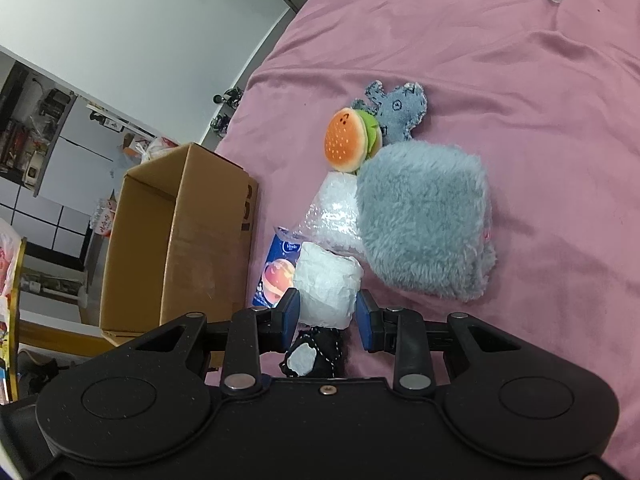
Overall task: Organize soft objects
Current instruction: 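Close the left gripper on the black-and-white plush and lift it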
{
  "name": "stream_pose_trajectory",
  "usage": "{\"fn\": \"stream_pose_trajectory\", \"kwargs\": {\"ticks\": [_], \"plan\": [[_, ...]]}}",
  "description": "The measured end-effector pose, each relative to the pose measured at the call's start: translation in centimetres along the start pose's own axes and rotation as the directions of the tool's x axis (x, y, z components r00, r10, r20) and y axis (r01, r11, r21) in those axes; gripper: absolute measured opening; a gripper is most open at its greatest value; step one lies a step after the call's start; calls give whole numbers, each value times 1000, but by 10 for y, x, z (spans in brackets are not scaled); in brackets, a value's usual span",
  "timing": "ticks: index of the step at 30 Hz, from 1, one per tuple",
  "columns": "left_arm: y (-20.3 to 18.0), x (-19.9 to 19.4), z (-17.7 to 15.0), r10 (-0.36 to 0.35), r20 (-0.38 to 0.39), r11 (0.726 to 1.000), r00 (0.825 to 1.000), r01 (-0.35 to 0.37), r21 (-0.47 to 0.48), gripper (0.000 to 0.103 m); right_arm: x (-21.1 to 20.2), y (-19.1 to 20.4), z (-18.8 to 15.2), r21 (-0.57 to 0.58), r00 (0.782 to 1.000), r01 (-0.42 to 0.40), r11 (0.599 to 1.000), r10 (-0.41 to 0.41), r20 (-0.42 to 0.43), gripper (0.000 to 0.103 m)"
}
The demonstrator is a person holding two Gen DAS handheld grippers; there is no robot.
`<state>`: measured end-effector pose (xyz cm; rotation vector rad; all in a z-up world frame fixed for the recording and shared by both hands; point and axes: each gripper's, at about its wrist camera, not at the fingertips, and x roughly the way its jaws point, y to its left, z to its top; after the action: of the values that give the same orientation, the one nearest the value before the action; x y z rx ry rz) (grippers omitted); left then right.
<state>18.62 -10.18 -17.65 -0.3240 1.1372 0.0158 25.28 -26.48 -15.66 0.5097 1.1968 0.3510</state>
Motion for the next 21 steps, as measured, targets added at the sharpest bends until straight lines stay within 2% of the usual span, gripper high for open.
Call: {"fn": "stream_pose_trajectory", "kwargs": {"ticks": [8,11,15,21], "plan": [[-3,23,-2,34,-20,999,999,-35,-27,58,5,-2,1,-14,1000,14,1000,-14,-9,31],[-3,25,-3,50,-22,998,998,-51,-22,51,6,0,1,-25,1000,15,1000,-16,-8,31],[-4,21,-3,34,-23,999,999,-34,-22,31,5,1,0,-29,1000,10,1000,-10,-1,31],[-4,2,-1,4,11,1000,1000,-4,-13,26,-6,8,-3,-42,998,-41,998,43,40,31]]}}
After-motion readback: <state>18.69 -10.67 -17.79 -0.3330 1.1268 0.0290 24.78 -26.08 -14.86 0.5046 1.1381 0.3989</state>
